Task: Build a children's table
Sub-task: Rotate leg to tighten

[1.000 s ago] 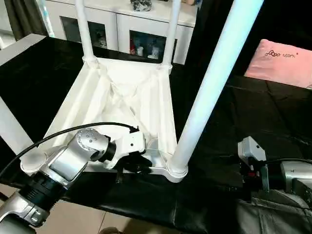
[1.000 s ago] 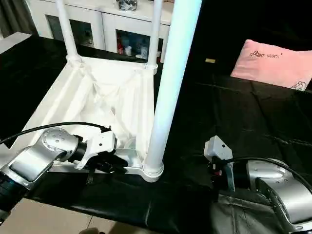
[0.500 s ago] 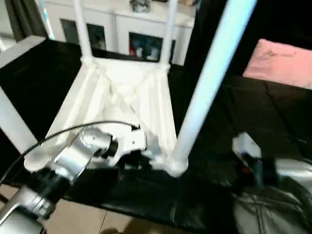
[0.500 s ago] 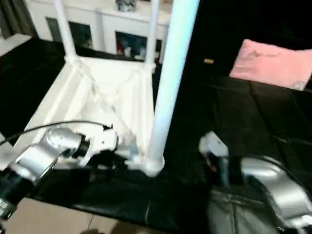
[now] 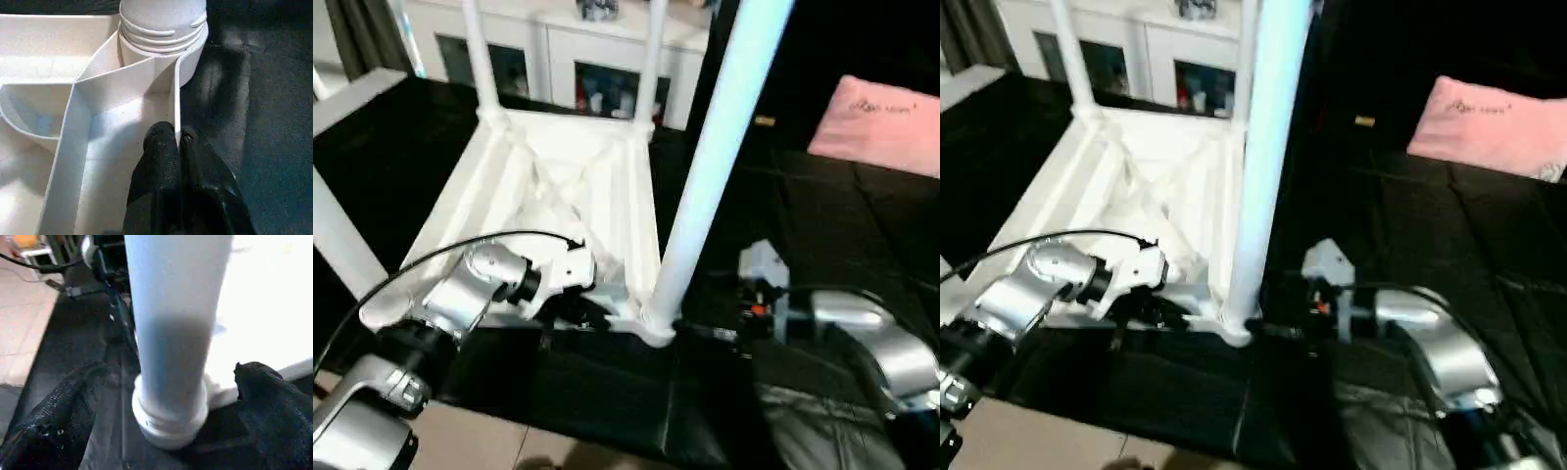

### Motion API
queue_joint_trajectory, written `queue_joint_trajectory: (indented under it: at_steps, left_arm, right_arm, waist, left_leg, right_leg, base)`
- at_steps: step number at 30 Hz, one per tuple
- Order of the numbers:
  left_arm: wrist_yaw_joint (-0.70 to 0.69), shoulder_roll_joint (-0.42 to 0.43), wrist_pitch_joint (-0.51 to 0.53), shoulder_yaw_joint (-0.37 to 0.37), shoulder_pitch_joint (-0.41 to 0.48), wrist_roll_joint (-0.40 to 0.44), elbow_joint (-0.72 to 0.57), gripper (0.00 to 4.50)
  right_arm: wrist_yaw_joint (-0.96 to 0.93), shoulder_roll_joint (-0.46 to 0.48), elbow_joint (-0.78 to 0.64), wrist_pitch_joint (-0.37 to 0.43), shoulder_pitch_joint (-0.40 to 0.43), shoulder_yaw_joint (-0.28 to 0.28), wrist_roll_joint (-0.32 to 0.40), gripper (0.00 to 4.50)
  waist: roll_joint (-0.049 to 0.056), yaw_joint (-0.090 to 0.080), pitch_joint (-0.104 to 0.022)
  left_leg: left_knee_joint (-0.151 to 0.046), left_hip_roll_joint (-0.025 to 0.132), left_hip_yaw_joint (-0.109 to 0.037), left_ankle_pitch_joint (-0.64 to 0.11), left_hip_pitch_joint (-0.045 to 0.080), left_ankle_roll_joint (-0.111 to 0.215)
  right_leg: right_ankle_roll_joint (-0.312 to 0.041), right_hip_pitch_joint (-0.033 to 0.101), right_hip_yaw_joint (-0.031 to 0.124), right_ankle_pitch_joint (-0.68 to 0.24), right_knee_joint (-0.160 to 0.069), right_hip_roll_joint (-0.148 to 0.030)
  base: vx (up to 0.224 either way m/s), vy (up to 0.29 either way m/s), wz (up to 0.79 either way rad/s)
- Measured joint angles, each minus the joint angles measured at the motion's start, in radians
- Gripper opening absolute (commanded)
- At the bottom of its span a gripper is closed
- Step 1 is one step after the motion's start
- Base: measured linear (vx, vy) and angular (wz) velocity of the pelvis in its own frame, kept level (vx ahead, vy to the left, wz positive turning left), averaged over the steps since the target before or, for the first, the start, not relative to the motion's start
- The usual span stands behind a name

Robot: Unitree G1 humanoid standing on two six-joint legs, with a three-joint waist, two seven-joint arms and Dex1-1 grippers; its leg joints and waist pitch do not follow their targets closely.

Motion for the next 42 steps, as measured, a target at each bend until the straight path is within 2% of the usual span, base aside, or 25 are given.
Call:
queue_joint_trajectory:
  at_steps: [2,8,15,26,30,34,36,38,42]
  left_arm:
    - [-0.012,-0.01,-0.024,-0.004,-0.013,0.009,0.023,0.0]
    - [-0.059,-0.019,-0.076,-0.013,-0.027,0.021,0.052,0.0]
    - [-0.078,-0.024,-0.115,-0.018,-0.043,0.035,0.083,0.0]
    - [-0.09,-0.036,-0.136,-0.016,-0.049,0.047,0.098,0.0]
    - [-0.091,-0.047,-0.143,-0.01,-0.05,0.052,0.106,0.0]
    - [-0.072,-0.068,-0.105,-0.002,-0.057,0.054,0.118,0.0]
    - [-0.044,-0.084,-0.07,0.007,-0.06,0.055,0.126,0.0]
    - [0.025,-0.114,0.015,0.033,-0.062,0.062,0.128,0.0]
    - [0.199,-0.198,0.135,0.081,-0.076,0.07,0.163,0.0]
  right_arm:
    - [0.054,0.008,0.047,-0.002,-0.028,0.028,0.001,4.02]
    - [0.148,0.023,0.147,-0.021,-0.079,0.058,0.0,3.6]
    - [0.211,0.061,0.286,-0.058,-0.163,0.084,-0.01,3.06]
    - [0.259,0.068,0.35,-0.088,-0.192,0.085,-0.023,2.23]
    - [0.261,0.068,0.356,-0.099,-0.192,0.084,-0.024,2.17]
    - [0.244,0.072,0.347,-0.098,-0.184,0.068,-0.032,2.13]
    - [0.202,0.082,0.338,-0.097,-0.166,0.046,-0.034,2.12]
    - [0.09,0.109,0.325,-0.078,-0.149,0.012,-0.05,2.1]
    - [-0.181,0.187,0.337,-0.024,-0.163,-0.055,-0.097,2.03]
  waist:
    - [0.0,0.004,0.0]
    - [0.0,0.022,0.0]
    - [0.0,0.026,0.0]
    - [0.0,0.046,0.0]
    - [0.0,0.046,0.0]
    - [0.0,0.048,0.0]
    - [0.0,0.047,0.0]
    - [0.001,0.04,-0.001]
    - [0.002,0.002,-0.002]
  left_leg:
    - [0.001,0.0,0.0,0.0,0.0,0.0]
    - [0.001,0.0,0.0,0.0,0.0,0.0]
    - [0.002,0.0,0.0,0.0,0.0,0.0]
    - [0.002,0.0,0.001,0.0,0.0,0.0]
    - [0.002,0.0,0.001,0.0,0.0,0.0]
    - [0.003,0.0,0.001,0.001,0.0,-0.001]
    - [0.004,0.0,0.001,0.002,0.001,-0.001]
    - [0.005,0.0,0.001,0.002,0.002,-0.003]
    - [0.006,0.0,0.001,0.003,0.002,-0.004]
  right_leg:
    - [0.0,0.0,0.0,0.0,0.0,-0.001]
    - [0.0,0.001,0.0,0.0,0.0,-0.001]
    - [0.0,0.001,0.0,0.0,0.001,-0.001]
    - [0.0,0.001,0.0,0.0,0.002,-0.001]
    - [0.0,0.001,0.0,0.0,0.002,-0.001]
    - [0.0,0.001,0.0,0.0,0.003,-0.002]
    - [0.001,0.002,0.0,0.0,0.003,-0.002]
    - [0.004,0.002,0.0,-0.001,0.003,-0.002]
    - [0.004,0.003,0.0,0.0,0.003,-0.002]
  base:
    - [0.0,0.0,0.0]
    - [0.0,0.0,0.0]
    - [0.0,0.0,0.0]
    - [0.0,0.0,0.0]
    - [0.0,0.0,0.0]
    - [0.0,0.0,0.0]
    - [0.0,0.0,0.0]
    - [0.0,0.0,0.0]
    - [0.0,0.0,0.0]
